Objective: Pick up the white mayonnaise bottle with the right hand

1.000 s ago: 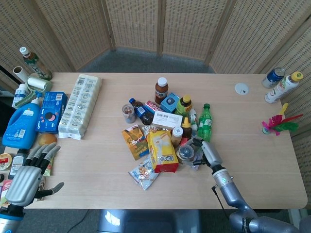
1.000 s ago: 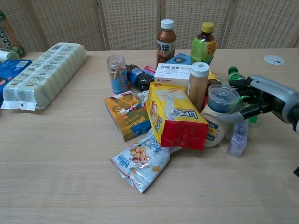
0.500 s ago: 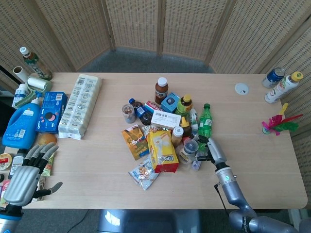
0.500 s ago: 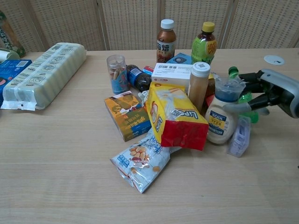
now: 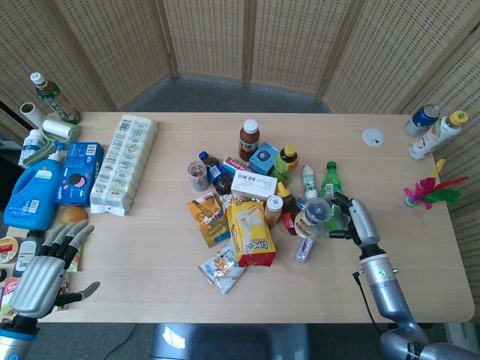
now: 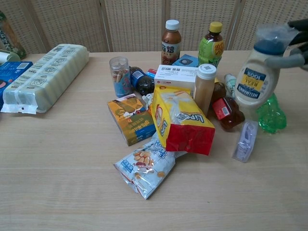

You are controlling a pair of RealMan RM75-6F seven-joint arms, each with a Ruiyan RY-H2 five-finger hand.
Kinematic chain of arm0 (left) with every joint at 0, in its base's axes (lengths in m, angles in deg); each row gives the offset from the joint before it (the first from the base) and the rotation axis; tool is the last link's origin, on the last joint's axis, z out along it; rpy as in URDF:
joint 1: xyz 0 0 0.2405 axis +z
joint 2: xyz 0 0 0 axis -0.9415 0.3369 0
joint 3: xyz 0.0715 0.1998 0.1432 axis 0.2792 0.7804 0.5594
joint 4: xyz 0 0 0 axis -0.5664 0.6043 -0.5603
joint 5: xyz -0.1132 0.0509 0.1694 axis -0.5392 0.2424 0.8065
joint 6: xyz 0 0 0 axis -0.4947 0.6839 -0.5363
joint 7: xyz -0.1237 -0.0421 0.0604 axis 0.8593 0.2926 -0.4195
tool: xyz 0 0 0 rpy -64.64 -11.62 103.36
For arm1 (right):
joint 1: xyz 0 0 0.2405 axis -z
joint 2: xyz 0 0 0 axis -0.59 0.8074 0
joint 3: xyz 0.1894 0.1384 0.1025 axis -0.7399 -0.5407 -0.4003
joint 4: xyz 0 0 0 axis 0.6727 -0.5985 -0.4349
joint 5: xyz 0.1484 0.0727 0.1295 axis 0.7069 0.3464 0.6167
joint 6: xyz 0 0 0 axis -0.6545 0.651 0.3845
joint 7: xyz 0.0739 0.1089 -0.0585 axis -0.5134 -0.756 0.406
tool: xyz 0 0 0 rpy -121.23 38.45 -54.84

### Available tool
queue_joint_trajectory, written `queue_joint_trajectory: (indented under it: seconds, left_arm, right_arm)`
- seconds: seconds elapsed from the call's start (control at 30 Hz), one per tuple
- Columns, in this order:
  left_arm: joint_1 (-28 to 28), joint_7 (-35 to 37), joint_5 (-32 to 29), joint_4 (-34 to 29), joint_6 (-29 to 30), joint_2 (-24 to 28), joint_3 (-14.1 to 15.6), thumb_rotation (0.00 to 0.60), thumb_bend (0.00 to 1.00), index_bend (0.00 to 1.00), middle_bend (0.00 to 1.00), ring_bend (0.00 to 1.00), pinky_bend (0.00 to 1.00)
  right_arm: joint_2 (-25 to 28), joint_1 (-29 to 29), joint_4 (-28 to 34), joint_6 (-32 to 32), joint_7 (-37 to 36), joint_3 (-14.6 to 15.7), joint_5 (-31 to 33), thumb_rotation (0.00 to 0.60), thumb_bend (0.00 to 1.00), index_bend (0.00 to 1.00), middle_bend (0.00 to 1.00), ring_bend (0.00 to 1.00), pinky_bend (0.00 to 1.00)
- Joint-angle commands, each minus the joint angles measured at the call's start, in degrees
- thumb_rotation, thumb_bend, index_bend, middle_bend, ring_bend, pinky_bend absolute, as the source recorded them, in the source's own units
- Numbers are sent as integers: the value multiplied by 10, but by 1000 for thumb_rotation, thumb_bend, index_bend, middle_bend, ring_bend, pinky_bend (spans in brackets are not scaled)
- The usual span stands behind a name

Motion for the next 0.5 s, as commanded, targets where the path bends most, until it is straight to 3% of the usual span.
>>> queue_joint_trajectory:
  seconds: [0.03,0.23,0.5]
  left_arm:
    - [2,1,4,0,3,-1,2,600,222,79,35,0,0]
    - [9,5,13,3,11,-3,8,600,221,79,35,0,0]
    - [21,16,25,10,28,2,16,600,221,78,36,0,0]
  right_arm:
    - [52,11,63,19,1,-28,9,600,15,803,1000,857,937]
    - [109,17,136,29,-5,-59,24,600,13,807,1000,859,937]
    - [145,23,182,38,-15,-70,26,600,15,808,1000,859,937]
